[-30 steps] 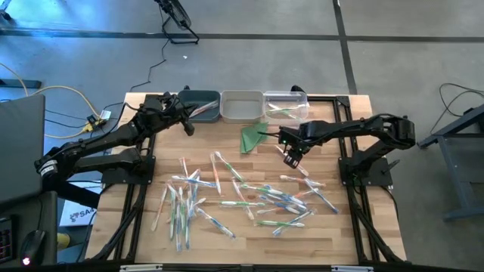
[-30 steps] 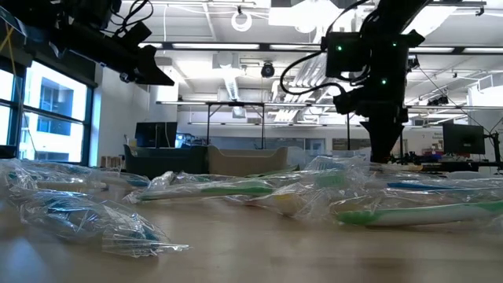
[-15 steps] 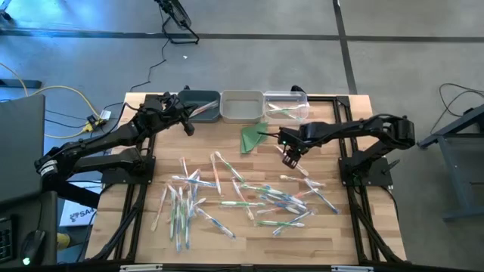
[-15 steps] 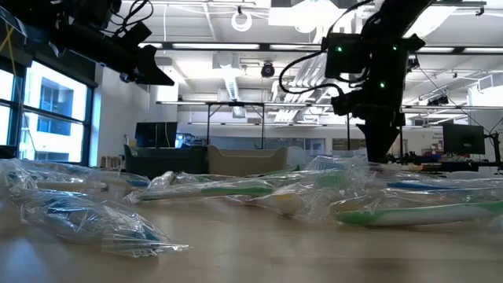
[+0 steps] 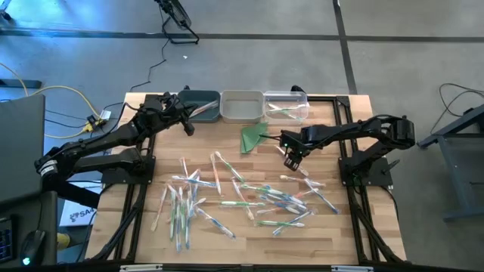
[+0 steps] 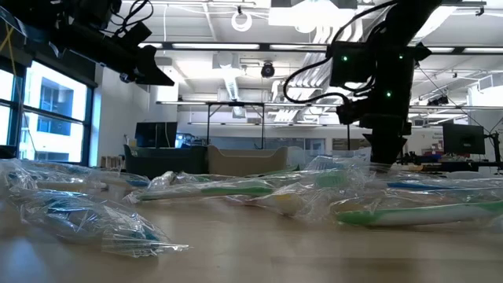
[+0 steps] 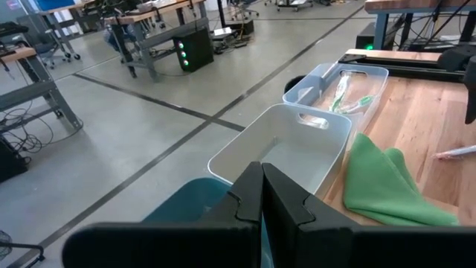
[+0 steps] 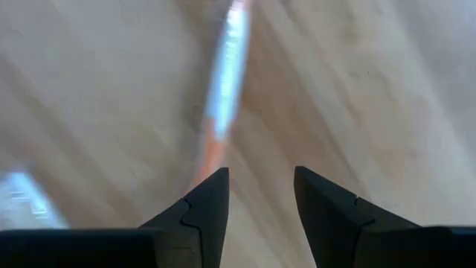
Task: Pick & Place Toothbrushes
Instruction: Put the orange toothbrush into the dark blue bin
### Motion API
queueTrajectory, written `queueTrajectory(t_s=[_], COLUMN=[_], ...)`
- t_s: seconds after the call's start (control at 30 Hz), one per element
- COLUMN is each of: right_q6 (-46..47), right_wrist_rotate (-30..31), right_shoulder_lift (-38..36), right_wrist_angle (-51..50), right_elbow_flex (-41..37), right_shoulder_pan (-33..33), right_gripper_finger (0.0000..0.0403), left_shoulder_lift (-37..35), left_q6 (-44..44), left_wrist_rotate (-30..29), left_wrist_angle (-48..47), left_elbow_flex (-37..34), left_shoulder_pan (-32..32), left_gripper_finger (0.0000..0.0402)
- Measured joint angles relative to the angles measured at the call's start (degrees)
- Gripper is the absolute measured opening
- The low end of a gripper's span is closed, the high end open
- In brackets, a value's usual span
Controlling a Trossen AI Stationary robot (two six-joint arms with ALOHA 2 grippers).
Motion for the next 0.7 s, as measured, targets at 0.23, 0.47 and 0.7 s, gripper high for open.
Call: queueTrajectory(t_s=[0.23,0.47,0.7], right_q6=[0.0,1.4,3.0], right_wrist_rotate=[-3.9,-3.9,-3.9], right_shoulder_lift=[0.0,0.0,0.0], right_wrist_angle=[2.1,3.4,7.3], right_elbow_flex=[0.0,-0.1,-3.7], right_shoulder_pan=[0.0,0.0,0.0], right_gripper_finger=[0.0145,0.0145,0.0145], left_shoulder_lift=[0.0,0.0,0.0], left_q6=[0.0,0.0,0.0], left_wrist_rotate=[0.0,0.0,-0.2], left_wrist_angle=[0.0,-0.3,-0.3], left_elbow_flex=[0.0,0.0,0.0], left_shoulder_pan=[0.0,0.0,0.0], left_gripper_finger=[0.0000,0.0000,0.0000])
